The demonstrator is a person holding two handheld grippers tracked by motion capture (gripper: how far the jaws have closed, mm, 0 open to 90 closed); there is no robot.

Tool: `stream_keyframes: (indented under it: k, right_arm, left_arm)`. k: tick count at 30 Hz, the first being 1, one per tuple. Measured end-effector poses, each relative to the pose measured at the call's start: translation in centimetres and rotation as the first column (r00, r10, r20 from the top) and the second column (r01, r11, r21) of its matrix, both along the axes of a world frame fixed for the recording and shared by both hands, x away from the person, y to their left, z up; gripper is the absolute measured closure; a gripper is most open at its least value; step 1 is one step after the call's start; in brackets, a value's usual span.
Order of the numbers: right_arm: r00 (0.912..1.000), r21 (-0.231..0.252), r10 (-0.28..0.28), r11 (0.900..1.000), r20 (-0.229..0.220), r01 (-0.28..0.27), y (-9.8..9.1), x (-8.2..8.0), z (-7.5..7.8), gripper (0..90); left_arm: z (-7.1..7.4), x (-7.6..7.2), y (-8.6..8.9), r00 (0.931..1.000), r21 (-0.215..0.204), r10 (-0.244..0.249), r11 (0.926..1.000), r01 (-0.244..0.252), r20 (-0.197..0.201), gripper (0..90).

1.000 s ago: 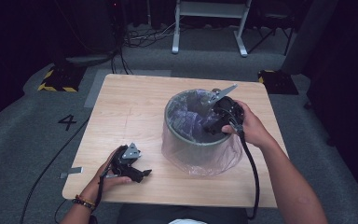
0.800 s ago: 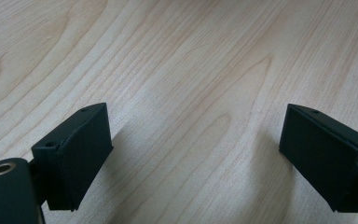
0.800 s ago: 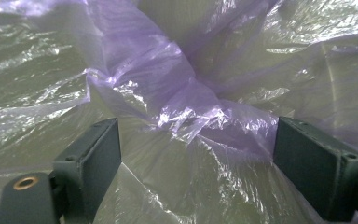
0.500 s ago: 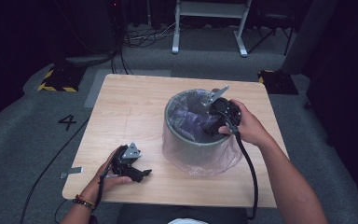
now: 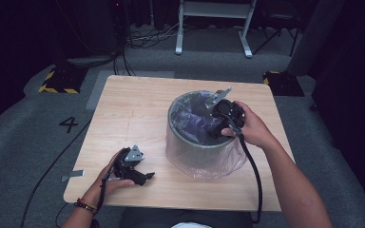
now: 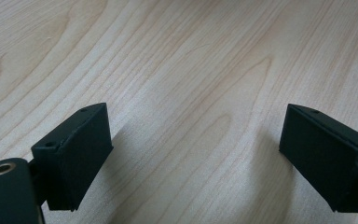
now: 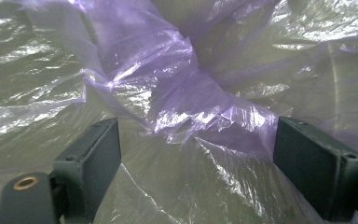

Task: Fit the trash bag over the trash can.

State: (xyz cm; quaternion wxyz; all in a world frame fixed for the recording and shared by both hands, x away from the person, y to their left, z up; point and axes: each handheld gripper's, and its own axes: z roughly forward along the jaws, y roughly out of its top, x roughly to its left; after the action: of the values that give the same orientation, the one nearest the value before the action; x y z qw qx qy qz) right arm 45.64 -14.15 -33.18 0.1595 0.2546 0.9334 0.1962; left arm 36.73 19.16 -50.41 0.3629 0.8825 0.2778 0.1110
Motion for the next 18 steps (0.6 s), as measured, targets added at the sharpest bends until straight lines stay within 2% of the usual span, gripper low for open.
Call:
stream_keyframes:
  k: [14, 18]
  right_arm:
    - [0.9989, 0.072, 0.023, 0.9971, 0.040, -0.026, -0.62, -0.22, 0.08, 16.4]
    - [0.9978, 0.116, 0.031, 0.9925, 0.058, -0.038, -0.87, -0.21, 0.12, 16.0]
  left_arm:
    - [0.00, 0.00, 0.00, 1.0000, 0.000, 0.000, 1.0000, 0.000, 0.000, 8.9]
    - [0.00, -0.01, 0.00, 1.0000, 0.000, 0.001, 1.0000, -0.001, -0.001, 8.9]
